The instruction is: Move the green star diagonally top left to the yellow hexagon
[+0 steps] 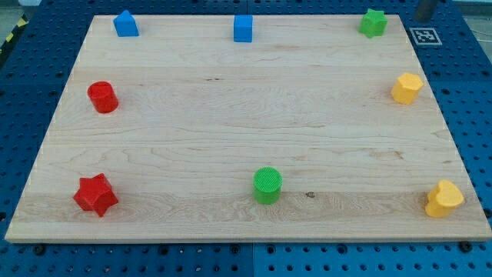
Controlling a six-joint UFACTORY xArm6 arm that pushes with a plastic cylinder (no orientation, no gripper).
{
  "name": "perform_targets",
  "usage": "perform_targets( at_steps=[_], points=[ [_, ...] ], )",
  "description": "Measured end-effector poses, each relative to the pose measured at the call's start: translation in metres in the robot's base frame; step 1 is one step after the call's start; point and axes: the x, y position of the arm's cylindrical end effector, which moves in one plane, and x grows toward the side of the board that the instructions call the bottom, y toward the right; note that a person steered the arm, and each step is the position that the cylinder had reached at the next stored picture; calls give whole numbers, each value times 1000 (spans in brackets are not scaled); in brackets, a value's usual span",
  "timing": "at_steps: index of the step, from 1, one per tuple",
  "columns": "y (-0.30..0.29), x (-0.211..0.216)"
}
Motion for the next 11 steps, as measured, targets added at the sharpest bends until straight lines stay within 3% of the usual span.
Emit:
perform_targets(
  at_steps=[6, 9, 11],
  points=[
    [-110, -12],
    [-77, 40],
    [-139, 24]
  ],
)
